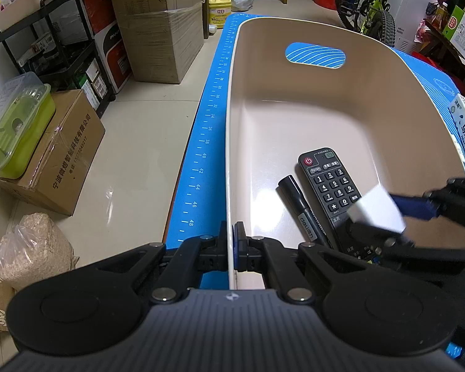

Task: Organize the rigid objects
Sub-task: 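Carry the charger into the basket and open the right tool, then move the right tool toward the tape roll on the mat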

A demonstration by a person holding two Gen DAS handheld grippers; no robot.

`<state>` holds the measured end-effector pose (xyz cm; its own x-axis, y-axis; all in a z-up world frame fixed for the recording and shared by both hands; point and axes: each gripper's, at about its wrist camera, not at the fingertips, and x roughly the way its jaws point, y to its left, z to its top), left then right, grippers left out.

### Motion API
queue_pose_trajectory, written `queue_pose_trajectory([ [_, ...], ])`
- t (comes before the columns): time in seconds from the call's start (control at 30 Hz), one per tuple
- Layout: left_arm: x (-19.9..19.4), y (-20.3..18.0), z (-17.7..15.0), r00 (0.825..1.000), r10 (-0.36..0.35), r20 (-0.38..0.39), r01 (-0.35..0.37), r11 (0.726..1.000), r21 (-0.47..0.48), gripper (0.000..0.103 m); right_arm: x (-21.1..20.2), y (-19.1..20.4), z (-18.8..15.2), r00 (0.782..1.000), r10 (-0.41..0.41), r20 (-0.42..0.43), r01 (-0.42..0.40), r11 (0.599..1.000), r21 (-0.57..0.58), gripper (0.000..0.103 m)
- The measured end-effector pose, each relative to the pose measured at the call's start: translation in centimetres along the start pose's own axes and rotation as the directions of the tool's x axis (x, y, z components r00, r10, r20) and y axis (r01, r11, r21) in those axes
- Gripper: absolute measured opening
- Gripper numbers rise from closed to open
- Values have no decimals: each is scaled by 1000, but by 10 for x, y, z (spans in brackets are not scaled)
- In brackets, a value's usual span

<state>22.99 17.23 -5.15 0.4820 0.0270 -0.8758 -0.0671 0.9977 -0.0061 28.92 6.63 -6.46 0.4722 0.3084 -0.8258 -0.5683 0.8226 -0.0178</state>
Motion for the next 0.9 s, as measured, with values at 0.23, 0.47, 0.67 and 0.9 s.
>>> queue_pose_trajectory([
  [0.23,0,0,0,1000,2,0,-2,1000,3,3,-8,-2,-2,999,-2,45,1,1000,14,56],
  [0.47,0,0,0,1000,1,0,-1,1000,5,3,-44,-17,-7,991,-16,135,9,999,47,64],
  [0.67,-1,0,0,1000,2,1,-2,1000,5,4,-80,-46,-18,974,-63,217,32,989,144,69],
  [0.9,-1,0,0,1000,4,3,-4,1000,6,4,-105,-76,-48,966,-126,226,72,970,232,87],
])
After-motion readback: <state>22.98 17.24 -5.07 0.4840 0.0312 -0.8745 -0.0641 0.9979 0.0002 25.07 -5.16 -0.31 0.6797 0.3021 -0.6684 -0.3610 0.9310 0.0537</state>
